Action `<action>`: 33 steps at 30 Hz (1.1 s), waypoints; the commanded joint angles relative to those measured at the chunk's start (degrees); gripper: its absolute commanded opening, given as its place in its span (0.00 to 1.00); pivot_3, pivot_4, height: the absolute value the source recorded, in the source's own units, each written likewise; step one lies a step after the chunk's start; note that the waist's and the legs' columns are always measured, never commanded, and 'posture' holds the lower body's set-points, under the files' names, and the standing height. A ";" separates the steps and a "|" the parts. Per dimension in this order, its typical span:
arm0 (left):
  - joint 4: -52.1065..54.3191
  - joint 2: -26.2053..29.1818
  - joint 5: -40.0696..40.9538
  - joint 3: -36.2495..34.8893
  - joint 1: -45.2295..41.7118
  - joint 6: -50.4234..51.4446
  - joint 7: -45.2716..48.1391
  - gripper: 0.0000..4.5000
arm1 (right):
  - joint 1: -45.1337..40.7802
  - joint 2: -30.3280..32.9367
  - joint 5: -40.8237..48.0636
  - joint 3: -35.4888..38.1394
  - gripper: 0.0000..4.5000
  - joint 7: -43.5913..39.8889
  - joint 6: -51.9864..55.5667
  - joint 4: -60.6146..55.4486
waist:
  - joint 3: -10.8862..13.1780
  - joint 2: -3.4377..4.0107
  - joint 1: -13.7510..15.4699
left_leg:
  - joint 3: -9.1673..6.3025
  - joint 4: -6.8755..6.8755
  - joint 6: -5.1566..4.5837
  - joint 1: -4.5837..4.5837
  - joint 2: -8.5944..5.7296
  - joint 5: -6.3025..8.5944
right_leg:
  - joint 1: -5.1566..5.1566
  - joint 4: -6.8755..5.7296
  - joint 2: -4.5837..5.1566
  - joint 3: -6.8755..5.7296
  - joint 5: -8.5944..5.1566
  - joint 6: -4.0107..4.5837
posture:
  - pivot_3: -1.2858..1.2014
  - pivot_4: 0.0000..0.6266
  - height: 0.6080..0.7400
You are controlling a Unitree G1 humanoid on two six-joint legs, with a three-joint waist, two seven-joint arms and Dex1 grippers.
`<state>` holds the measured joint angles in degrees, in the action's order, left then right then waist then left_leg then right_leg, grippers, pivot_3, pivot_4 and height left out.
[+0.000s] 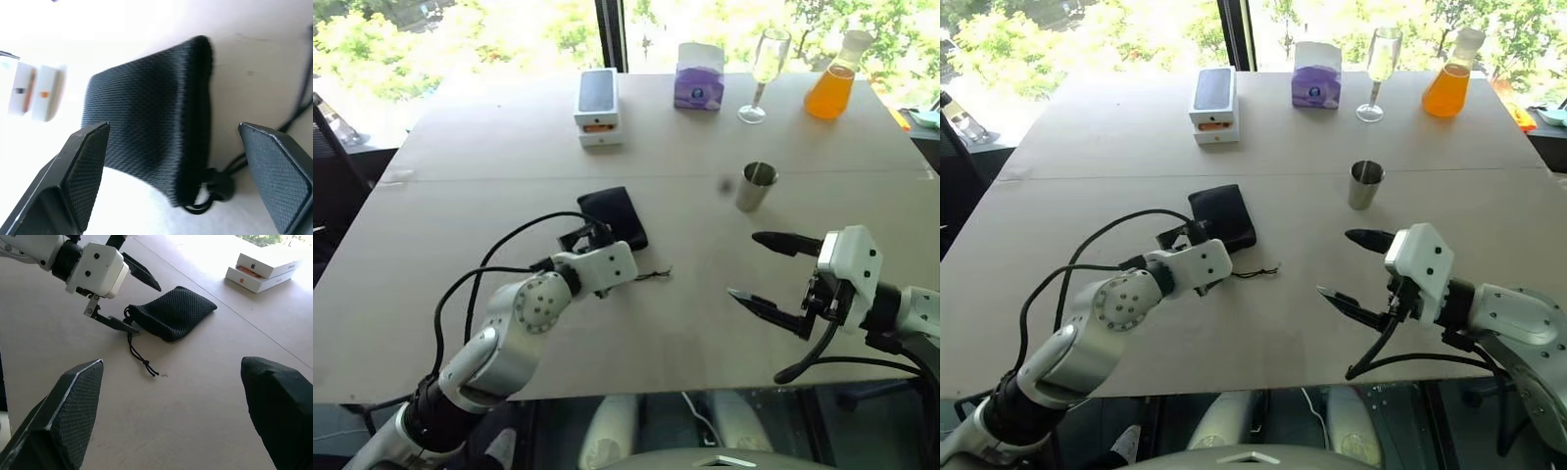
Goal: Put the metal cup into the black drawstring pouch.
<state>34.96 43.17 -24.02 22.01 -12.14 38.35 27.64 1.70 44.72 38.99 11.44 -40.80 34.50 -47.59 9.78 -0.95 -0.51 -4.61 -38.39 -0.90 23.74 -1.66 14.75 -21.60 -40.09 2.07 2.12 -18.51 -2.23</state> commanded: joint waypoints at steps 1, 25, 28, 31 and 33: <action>2.66 -2.00 -2.62 -2.78 1.50 -0.26 -2.47 0.96 | 0.13 0.97 1.36 2.02 1.00 0.13 -0.28 -2.48 | 0.00 0.00 0.00 | 0.00 0.00 0.00 0.00 0.00 0.00 | 0.00 0.00 0.00 0.00 0.00 0.00 | 0.52 0.24 1.00; -4.09 -8.91 -0.74 -12.06 5.31 -4.93 -2.86 0.96 | 1.82 1.01 0.46 1.55 1.00 0.93 -1.61 -2.58 | -0.03 0.00 0.09 | 0.00 0.00 0.00 -0.02 0.01 0.00 | 0.01 -0.01 0.04 -0.04 0.01 0.00 | 0.52 0.24 1.00; -5.97 -9.44 -1.12 -11.23 3.75 -5.52 -3.19 0.96 | 1.92 0.86 0.14 1.18 1.00 1.14 -1.82 -2.64 | -0.03 0.00 0.09 | 0.00 0.00 0.00 -0.02 0.01 0.00 | 0.01 -0.01 0.03 -0.04 0.01 0.00 | 0.52 0.24 1.00; -8.39 -10.31 -1.79 -9.92 1.67 -5.68 -3.37 0.96 | 2.07 0.81 0.00 1.01 1.00 1.34 -2.08 -2.67 | -0.03 -0.01 0.18 | -0.01 0.00 0.00 -0.01 0.01 0.00 | 0.01 -0.01 0.03 -0.06 0.01 0.00 | 0.52 0.24 1.00; -9.98 -10.69 -2.27 -8.55 0.31 -6.43 -3.01 0.96 | 2.12 0.82 -0.07 0.95 1.00 1.48 -2.15 -2.67 | -0.03 -0.01 0.14 | 0.00 0.00 0.00 -0.02 0.00 0.00 | 0.02 -0.01 0.03 -0.06 0.01 0.00 | 0.52 0.24 1.00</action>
<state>25.41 32.78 -25.13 12.22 -10.52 33.43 24.75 3.70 45.73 38.83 11.82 -39.57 33.45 -48.56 9.75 -0.96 -0.37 -4.61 -38.40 -0.90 23.72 -1.66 14.75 -21.58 -40.10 2.11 2.06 -18.50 -2.23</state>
